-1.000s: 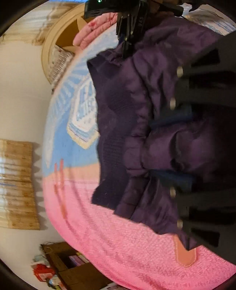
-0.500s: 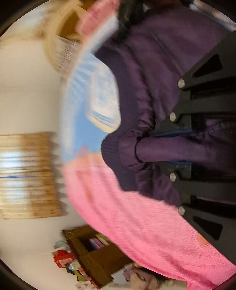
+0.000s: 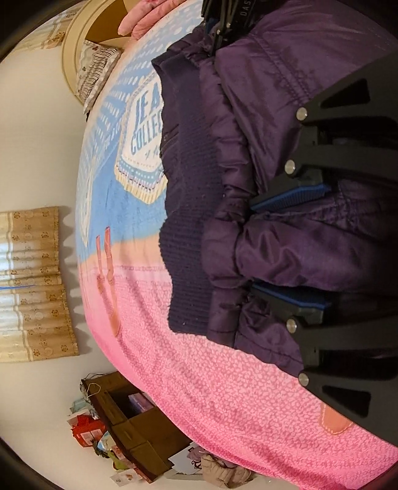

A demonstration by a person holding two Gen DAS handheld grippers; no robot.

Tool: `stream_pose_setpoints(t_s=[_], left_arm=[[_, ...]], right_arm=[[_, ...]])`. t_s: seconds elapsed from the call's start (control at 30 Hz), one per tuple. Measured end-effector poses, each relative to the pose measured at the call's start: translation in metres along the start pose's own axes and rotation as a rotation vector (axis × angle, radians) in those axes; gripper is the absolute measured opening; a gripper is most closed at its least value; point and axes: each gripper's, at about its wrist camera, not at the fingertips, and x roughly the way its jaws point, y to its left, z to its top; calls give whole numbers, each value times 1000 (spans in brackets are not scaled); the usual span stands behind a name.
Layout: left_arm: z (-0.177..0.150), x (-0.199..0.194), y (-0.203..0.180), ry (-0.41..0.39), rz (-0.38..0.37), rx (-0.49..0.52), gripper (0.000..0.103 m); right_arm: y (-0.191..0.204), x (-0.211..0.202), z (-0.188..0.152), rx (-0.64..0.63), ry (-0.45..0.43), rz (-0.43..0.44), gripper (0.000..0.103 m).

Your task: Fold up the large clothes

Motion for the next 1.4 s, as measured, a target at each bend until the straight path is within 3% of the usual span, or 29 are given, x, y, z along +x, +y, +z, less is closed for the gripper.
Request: stream_pose_setpoints(t_s=[0.43,0.5,0.57,0.6,0.63,0.7,0.77,0.87,0.97,1.07,1.13,1.4], left_arm=[[3,0,-8,5,75,34,62],[8,-12,-6,5,75,31,62],[12,-36,-9,-45,87,32,62],[13,-49,-11,-77,76,33,67],[13,-62,-14,-109,53,31,72],[13,-84,-27,-169,-7,40,88],[13,-91,-48,-194,-34,93,90],[5,-76,-86,-172,-24,199,90],[-6,-46,-101,-87,-15,240,91],[-13,-25,-94,-71,-1,167,103],[-13,-22,-91,-67,-13,127,103],[-14,-16,-90,-57,-25,119,103]], right_arm=[[1,-3,-3,9,-22,-14,39],[-3,-11,-6,28,-22,14,43],[-13,-30,-13,72,-6,64,53],[-19,-45,-19,106,-38,93,55],[-24,-65,-29,131,-94,122,62],[-25,-92,-44,129,-179,97,69],[-21,-110,-55,101,-230,89,69],[-10,-114,-69,47,-223,105,69],[-4,-96,-87,-11,-156,91,69],[-9,-87,-100,-11,-150,114,70],[-5,-83,-107,-32,-171,100,70],[-5,-80,-113,-42,-199,84,71]])
